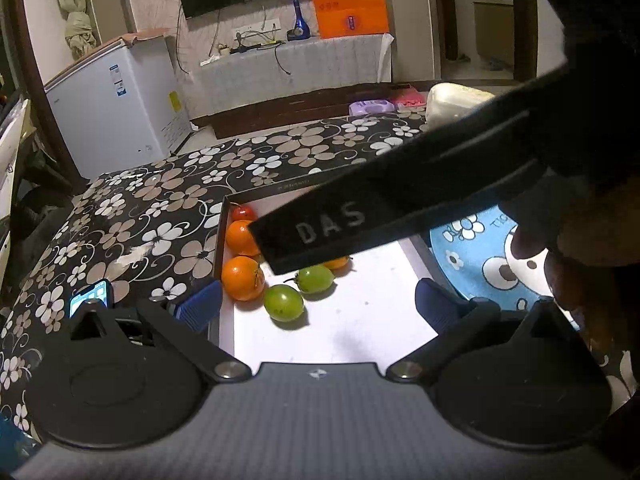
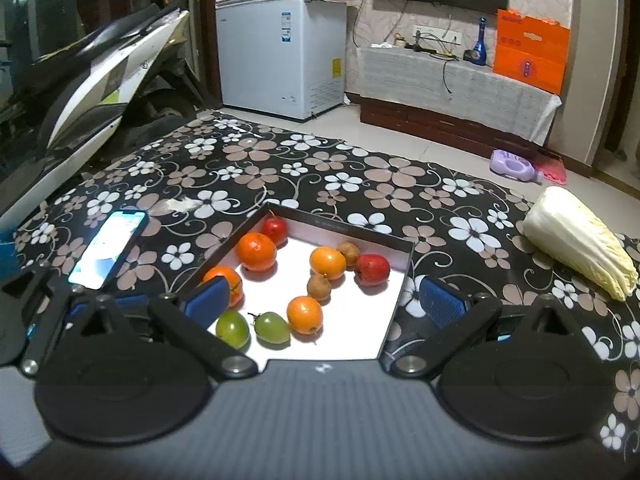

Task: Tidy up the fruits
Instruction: 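Move both grippers toward the white tray of fruit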

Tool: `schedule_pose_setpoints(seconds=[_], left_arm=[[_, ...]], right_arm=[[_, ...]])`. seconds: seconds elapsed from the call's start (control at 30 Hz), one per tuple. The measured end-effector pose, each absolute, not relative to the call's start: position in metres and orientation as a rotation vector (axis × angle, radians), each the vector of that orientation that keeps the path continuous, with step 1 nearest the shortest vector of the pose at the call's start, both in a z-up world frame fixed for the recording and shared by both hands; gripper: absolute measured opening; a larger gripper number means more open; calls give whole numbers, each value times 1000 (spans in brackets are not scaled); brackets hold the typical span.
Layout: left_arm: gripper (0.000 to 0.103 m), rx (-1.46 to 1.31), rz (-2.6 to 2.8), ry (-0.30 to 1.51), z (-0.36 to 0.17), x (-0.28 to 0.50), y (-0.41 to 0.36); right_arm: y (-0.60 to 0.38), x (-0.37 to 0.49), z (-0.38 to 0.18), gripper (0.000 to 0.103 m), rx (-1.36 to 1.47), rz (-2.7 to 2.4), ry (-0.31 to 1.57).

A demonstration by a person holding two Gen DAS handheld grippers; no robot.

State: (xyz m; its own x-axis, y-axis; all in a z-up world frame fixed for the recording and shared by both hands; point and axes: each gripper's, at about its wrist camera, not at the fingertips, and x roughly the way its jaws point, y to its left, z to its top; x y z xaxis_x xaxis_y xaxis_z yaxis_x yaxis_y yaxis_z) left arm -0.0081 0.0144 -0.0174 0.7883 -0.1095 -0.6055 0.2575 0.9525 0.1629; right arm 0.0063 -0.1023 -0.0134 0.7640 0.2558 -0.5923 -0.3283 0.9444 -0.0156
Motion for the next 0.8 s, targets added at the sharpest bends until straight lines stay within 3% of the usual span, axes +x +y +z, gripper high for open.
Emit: schedule_pose_setpoints(seconds=[0.3, 0.47, 0.5, 0.6, 0.8], left_arm=[[103, 215, -202, 592, -14, -15, 29], [103, 206, -202, 575, -13, -17, 38], [103, 197, -205, 578, -12, -17, 40], [103, 181, -212, 581, -12, -17, 45], [102, 208, -244, 581, -14, -20, 43]], right_arm=[[-128, 12, -15, 103, -100, 390, 600], [-129, 13, -22, 98, -141, 426, 608], [-128, 13, -24, 96, -154, 436, 611], [-121, 16, -32, 77, -182, 487, 642], [-108, 23, -49, 72, -194, 575, 702]])
